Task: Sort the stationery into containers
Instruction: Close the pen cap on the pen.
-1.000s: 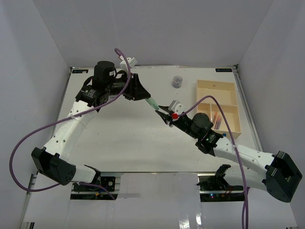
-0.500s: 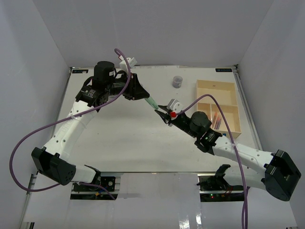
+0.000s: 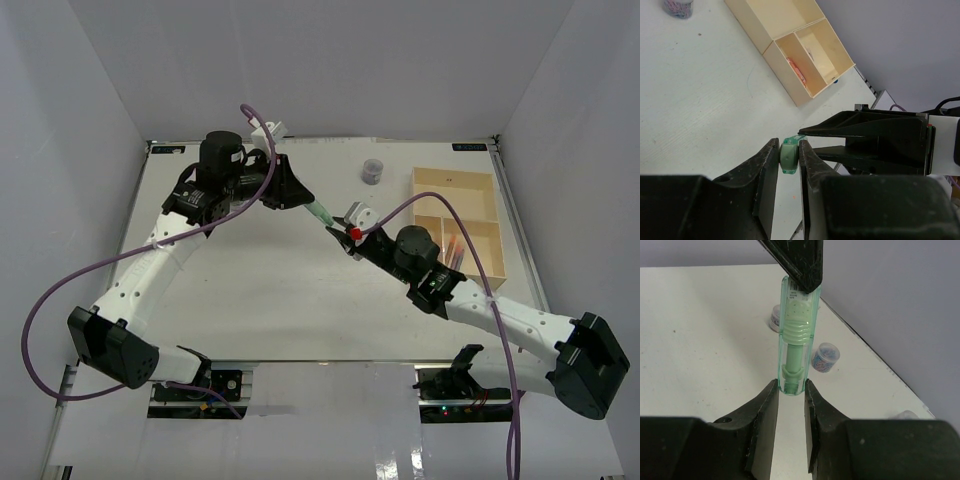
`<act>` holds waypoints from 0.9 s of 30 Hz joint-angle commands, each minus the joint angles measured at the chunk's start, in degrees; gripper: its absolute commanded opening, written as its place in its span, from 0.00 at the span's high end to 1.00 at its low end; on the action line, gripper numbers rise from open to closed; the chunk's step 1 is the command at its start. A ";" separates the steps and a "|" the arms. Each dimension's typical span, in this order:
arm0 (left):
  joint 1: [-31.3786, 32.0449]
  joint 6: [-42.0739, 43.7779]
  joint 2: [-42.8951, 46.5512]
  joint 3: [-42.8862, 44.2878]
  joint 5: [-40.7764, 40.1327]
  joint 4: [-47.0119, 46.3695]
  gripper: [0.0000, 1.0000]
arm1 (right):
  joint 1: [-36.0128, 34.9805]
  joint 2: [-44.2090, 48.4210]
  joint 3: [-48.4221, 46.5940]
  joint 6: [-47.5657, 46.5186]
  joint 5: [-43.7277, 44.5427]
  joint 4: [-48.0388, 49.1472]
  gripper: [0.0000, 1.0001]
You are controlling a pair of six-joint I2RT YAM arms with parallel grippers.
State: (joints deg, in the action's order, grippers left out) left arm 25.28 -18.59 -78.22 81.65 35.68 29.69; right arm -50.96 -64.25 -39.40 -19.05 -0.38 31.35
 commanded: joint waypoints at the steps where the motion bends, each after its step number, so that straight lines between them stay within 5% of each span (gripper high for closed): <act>1: 3.37 -0.92 -0.97 -2.19 3.17 3.97 0.69 | -0.02 1.40 -7.79 -2.75 0.12 12.33 0.92; 15: 5.31 -1.36 -1.33 -4.48 2.64 3.35 0.69 | 0.07 0.97 -12.45 -5.74 0.12 14.09 0.92; 18: 5.31 -1.45 -1.41 -5.18 3.08 3.44 0.75 | 0.07 1.14 -12.63 -5.91 0.12 14.26 0.92; 21: 5.31 -1.63 -1.41 -5.27 2.90 3.18 0.93 | 0.16 1.32 -12.72 -5.91 0.21 14.35 0.92; 27: 5.31 -1.80 -2.03 -5.09 4.48 2.92 0.99 | 0.07 1.14 -12.63 -5.65 -0.14 14.61 0.92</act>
State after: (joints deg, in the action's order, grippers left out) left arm 27.92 -19.81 -78.22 79.20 35.09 24.14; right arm -50.30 -65.04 -44.10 -24.21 1.54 25.43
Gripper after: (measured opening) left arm 0.287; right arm 0.294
